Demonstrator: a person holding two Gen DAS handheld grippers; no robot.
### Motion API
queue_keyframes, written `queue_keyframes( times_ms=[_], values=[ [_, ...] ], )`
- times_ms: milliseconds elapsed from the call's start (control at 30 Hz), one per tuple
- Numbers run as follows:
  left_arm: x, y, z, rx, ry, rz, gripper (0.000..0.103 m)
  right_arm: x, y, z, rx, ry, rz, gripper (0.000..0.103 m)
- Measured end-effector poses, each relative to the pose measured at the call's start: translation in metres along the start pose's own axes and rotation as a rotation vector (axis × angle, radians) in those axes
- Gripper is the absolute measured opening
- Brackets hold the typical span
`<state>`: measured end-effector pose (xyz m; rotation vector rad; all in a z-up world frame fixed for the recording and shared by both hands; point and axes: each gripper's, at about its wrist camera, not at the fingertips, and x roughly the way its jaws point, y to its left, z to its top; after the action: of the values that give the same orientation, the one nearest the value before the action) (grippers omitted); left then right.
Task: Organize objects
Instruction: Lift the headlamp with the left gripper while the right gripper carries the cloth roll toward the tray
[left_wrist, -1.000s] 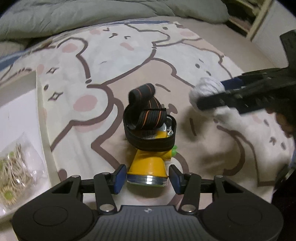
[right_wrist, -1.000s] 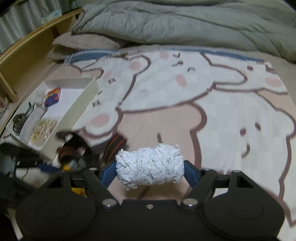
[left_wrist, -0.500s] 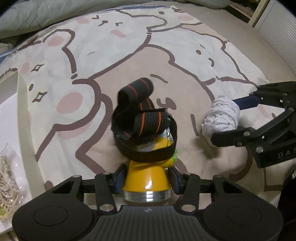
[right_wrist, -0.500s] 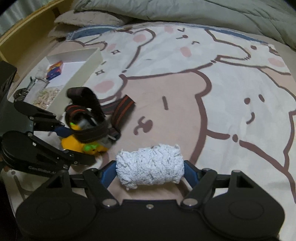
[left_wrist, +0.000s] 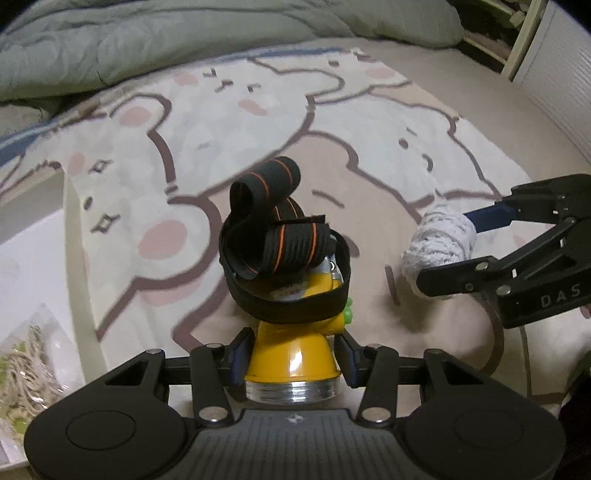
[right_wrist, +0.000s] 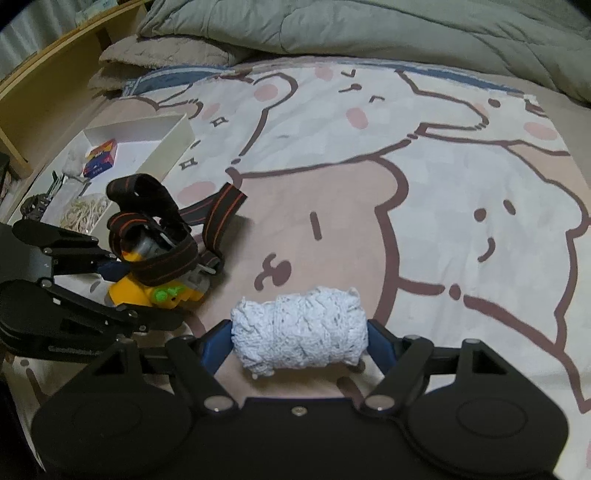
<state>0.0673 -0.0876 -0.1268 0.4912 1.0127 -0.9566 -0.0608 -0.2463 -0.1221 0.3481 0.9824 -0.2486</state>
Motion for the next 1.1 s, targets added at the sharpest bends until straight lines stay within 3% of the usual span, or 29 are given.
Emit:
queue_keyframes(
  times_ms=[467,900,1100],
  values=[
    [-0.050,0.039,0.017,-0.096,-0.153,0.068,0.048,-0.023,0.021,0.046,0.002,-0.164,-0.001,0.077],
    [-0.098,0.114,0.026,-0.241,-0.303,0.158,0.048,-0.026,0.057,0.091,-0.026,-0.300,0.029,0.077],
    [-0.098,0.152,0.026,-0.319,-0.321,0.164,0.048,-0.022,0.081,0.108,-0.051,-0.346,0.060,0.077]
  ],
)
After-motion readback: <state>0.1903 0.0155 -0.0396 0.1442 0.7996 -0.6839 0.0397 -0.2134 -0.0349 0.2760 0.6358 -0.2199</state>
